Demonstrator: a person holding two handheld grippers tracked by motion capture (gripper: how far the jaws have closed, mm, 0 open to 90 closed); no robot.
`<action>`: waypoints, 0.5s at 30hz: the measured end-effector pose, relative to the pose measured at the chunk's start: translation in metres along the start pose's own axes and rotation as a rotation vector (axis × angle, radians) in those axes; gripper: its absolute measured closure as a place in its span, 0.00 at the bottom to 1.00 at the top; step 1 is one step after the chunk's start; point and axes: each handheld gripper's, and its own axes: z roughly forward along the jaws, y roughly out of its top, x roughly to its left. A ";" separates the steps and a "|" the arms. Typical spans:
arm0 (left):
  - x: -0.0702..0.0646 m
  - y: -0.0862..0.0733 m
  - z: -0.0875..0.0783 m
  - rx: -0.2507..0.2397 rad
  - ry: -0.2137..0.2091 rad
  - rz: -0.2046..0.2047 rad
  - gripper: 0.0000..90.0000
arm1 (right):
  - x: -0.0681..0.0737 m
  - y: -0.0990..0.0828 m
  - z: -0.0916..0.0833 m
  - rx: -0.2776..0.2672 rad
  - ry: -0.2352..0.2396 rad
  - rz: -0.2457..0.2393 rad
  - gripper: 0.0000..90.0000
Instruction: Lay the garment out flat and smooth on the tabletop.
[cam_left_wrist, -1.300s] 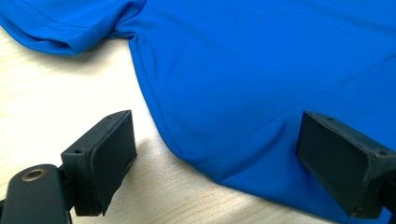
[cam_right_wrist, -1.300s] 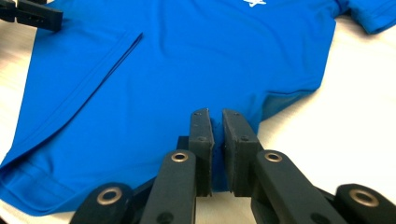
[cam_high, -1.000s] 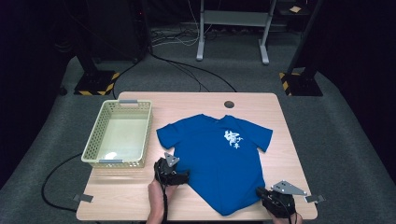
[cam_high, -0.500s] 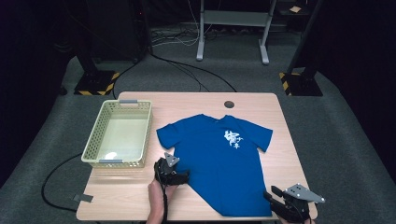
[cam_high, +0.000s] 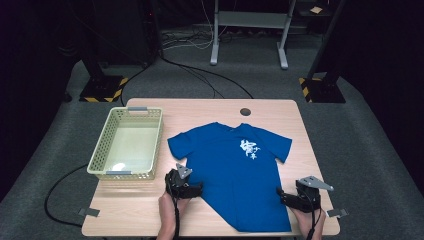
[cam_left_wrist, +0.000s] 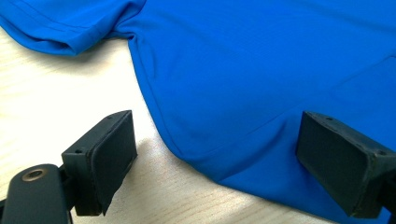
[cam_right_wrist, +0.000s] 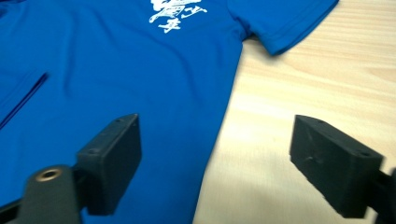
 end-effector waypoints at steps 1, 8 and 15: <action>0.000 0.000 0.000 0.000 0.000 0.000 0.13 | -0.001 0.002 0.004 -0.001 0.002 -0.001 0.17; 0.000 0.000 0.000 0.000 0.000 0.000 0.13 | -0.012 0.011 0.028 0.036 -0.030 -0.021 0.07; 0.000 0.000 0.000 -0.001 0.000 0.001 0.13 | -0.022 0.013 0.040 0.058 -0.078 -0.033 0.00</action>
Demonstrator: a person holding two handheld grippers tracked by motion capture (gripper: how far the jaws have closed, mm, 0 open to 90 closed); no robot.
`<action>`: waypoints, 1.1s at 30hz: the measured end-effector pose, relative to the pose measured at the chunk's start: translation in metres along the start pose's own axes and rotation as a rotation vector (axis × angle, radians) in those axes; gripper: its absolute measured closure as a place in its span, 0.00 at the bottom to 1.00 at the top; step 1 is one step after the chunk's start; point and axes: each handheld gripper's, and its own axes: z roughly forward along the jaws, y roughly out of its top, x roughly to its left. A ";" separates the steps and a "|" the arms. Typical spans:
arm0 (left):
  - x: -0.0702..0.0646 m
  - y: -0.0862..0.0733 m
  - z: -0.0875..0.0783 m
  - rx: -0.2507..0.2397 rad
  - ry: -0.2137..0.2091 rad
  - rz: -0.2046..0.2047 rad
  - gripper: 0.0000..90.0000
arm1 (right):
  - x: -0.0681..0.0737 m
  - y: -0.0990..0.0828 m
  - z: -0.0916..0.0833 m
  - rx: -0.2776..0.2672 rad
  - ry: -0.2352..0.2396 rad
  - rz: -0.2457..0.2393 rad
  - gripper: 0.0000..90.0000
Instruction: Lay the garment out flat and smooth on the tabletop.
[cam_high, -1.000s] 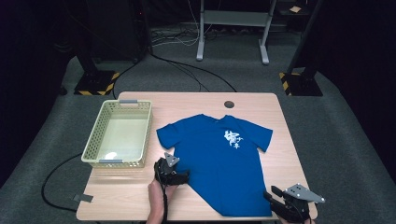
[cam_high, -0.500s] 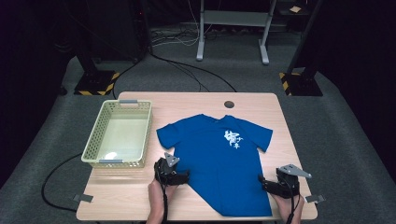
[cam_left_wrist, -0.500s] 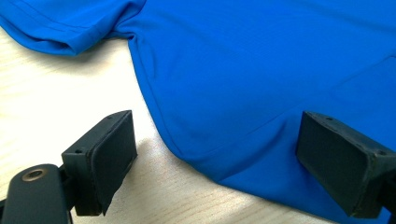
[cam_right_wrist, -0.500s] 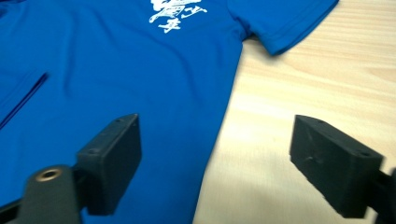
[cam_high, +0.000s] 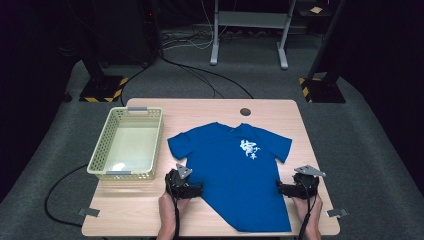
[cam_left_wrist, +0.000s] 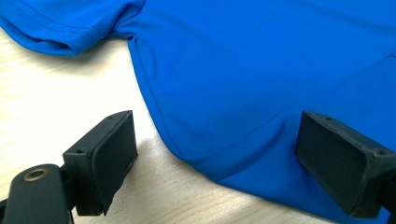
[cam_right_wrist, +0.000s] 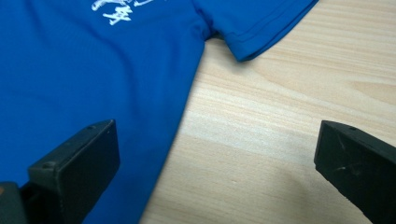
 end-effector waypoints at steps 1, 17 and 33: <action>0.000 0.000 0.000 0.001 0.000 0.001 0.13 | -0.001 0.000 0.001 0.005 0.001 -0.005 0.00; 0.000 0.000 0.000 -0.001 -0.010 0.003 0.13 | 0.001 -0.003 0.009 0.060 0.002 -0.021 0.00; -0.058 0.040 0.010 -0.038 -0.233 0.037 0.16 | 0.001 -0.003 0.008 0.052 0.003 -0.019 0.03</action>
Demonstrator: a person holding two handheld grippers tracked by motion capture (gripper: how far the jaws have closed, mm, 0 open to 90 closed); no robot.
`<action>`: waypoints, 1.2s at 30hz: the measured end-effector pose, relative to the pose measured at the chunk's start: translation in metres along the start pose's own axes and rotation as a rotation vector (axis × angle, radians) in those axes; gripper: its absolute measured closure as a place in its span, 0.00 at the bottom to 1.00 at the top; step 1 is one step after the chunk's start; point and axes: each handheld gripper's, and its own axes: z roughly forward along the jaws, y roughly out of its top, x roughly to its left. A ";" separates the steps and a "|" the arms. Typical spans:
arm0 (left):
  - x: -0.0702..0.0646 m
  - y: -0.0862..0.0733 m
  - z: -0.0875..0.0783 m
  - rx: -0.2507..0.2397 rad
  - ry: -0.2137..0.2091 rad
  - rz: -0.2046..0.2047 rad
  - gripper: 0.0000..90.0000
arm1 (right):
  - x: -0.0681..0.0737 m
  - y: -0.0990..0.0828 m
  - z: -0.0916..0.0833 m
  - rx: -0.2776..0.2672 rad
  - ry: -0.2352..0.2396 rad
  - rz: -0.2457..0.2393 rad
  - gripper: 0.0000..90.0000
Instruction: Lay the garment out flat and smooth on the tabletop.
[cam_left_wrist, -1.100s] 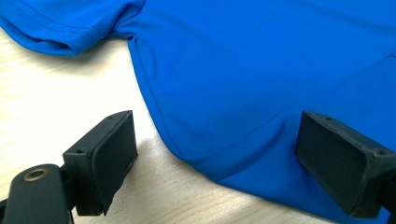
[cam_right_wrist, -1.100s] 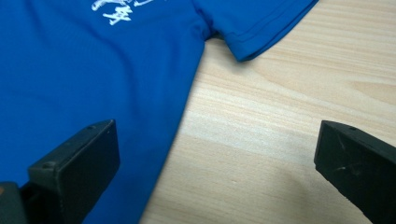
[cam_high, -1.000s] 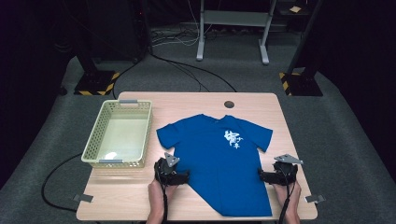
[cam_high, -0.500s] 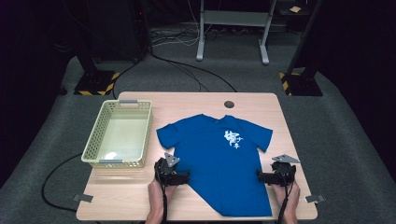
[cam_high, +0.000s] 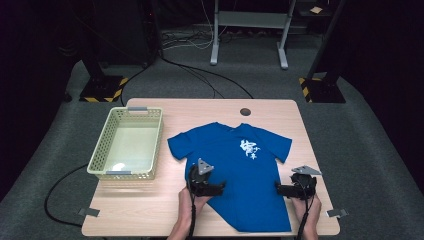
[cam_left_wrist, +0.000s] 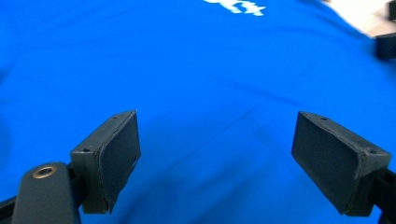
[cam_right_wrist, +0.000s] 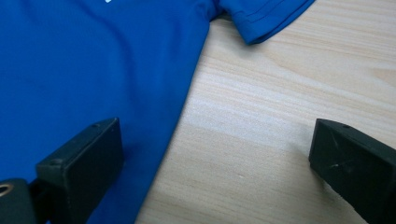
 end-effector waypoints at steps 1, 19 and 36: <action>-0.005 0.002 0.005 0.006 -0.003 0.007 0.17 | 0.000 0.000 0.000 0.000 -0.001 0.000 0.03; -0.036 -0.002 0.028 0.047 0.061 0.027 0.57 | 0.000 0.000 -0.001 -0.002 -0.001 -0.001 0.04; -0.028 -0.011 0.018 0.003 0.016 0.009 0.90 | 0.000 0.000 0.000 -0.002 -0.003 0.001 0.04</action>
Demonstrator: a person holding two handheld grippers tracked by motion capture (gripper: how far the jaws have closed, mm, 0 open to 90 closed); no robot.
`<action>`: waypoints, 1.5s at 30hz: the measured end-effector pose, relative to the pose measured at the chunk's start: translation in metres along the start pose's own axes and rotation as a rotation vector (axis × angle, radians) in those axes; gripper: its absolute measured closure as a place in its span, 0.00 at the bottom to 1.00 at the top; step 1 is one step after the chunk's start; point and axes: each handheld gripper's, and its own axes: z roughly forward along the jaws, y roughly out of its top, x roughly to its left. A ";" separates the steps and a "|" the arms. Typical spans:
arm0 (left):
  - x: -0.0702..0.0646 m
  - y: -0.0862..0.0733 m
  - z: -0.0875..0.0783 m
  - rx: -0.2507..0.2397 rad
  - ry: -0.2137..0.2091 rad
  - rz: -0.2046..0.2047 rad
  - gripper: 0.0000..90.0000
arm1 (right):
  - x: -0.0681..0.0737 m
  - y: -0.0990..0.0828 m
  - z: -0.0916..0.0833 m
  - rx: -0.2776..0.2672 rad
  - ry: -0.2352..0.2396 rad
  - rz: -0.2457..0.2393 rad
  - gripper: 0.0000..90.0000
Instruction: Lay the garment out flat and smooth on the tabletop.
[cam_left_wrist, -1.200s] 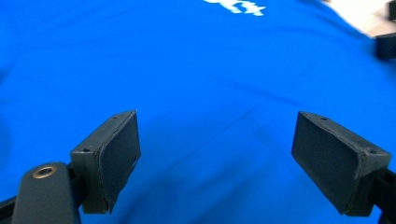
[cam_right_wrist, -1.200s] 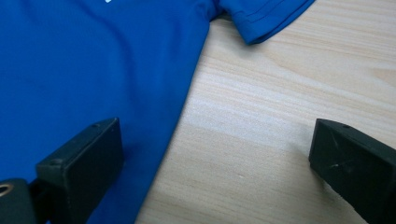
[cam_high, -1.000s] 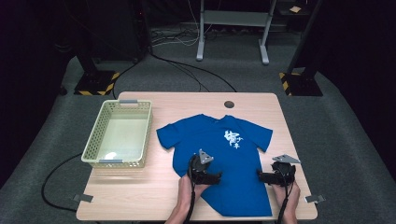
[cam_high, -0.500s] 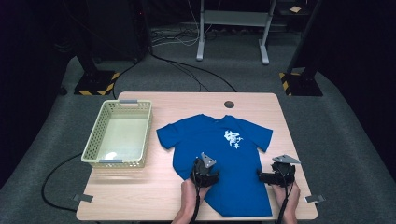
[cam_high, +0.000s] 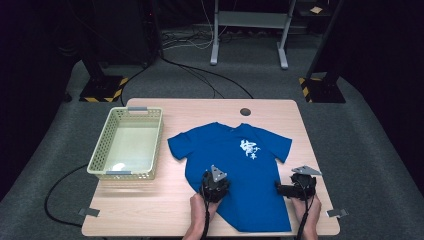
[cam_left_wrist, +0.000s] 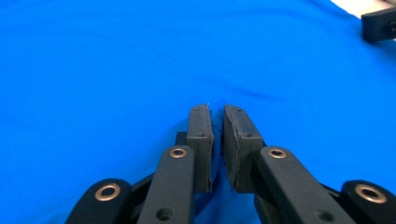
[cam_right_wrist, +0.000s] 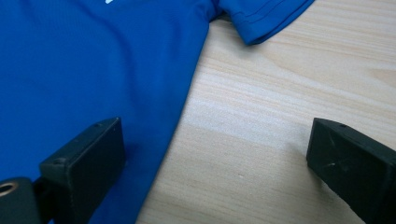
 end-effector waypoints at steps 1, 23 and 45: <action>0.001 0.000 -0.001 -0.005 0.001 0.001 0.91 | 0.000 0.000 0.000 0.000 0.000 0.000 0.04; 0.006 -0.011 -0.028 -0.028 -0.012 0.004 0.92 | 0.000 0.000 0.000 -0.001 -0.001 0.000 0.04; 0.003 -0.025 -0.049 0.002 0.001 0.009 0.93 | 0.000 0.001 0.001 -0.001 0.001 0.002 0.04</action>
